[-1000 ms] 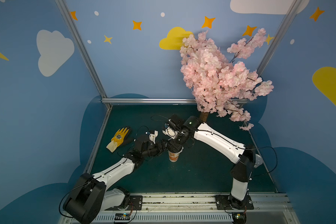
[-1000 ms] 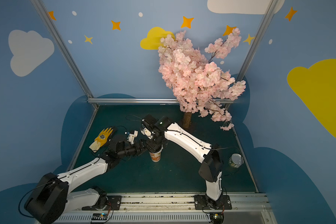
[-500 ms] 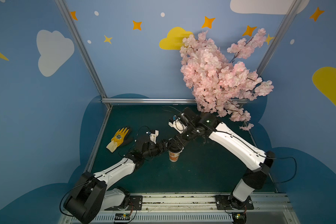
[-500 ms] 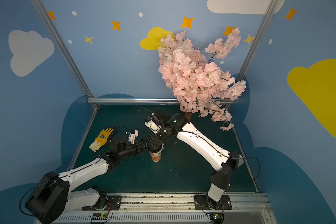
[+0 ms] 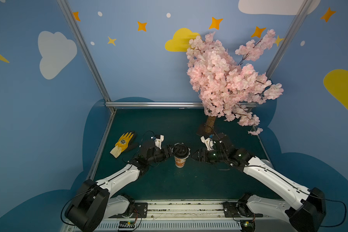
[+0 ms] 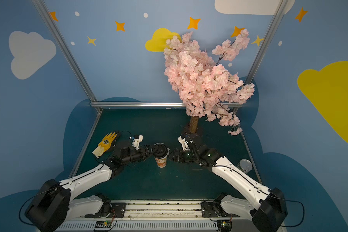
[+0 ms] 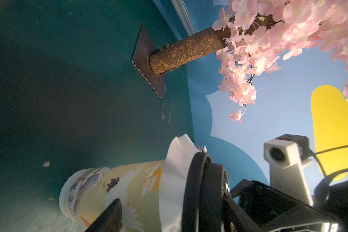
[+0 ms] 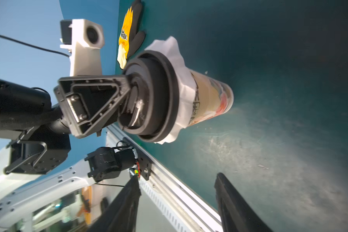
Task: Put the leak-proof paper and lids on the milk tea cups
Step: Secure the cup lid on the cup.
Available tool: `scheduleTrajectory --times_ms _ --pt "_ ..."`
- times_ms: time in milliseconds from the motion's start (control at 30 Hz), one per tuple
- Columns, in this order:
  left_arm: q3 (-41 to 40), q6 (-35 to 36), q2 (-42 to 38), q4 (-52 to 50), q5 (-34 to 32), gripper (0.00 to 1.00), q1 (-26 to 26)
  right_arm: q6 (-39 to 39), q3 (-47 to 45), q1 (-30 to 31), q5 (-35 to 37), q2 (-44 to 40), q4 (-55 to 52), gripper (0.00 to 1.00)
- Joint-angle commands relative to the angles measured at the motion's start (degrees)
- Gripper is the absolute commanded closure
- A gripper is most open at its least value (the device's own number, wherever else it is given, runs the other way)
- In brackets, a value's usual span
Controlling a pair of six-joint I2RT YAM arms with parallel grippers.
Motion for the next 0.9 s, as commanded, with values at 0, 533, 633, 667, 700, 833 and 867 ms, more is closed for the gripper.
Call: scheduleTrajectory --times_ms 0,533,633,667,700,833,867 --pt "-3.5 2.2 2.8 -14.4 -1.7 0.24 -0.3 7.3 -1.1 -0.3 -4.3 0.3 11.2 0.42" --pt "-3.1 2.1 2.9 -14.3 -1.8 0.25 -0.3 9.5 -5.1 -1.2 -4.6 4.7 15.7 0.54" --pt "-3.1 2.0 2.9 -14.3 -1.8 0.25 -0.3 9.6 -5.3 -1.2 -5.2 5.9 16.8 0.56" --pt "-3.1 2.1 2.9 -14.3 -1.8 0.25 -0.4 9.7 -5.4 -1.3 -5.4 6.3 17.3 0.57" --pt "-3.1 2.0 2.9 -14.2 -1.7 0.25 -0.4 9.8 -5.4 -1.3 -5.7 6.8 17.7 0.57" --pt "-3.1 2.0 3.0 -14.2 -1.8 0.25 -0.4 10.4 -6.3 -1.5 -6.0 8.3 18.9 0.58" --pt "-3.2 2.0 3.0 -14.2 -1.8 0.25 -0.4 10.4 -6.5 -1.6 -5.8 8.6 18.8 0.59"
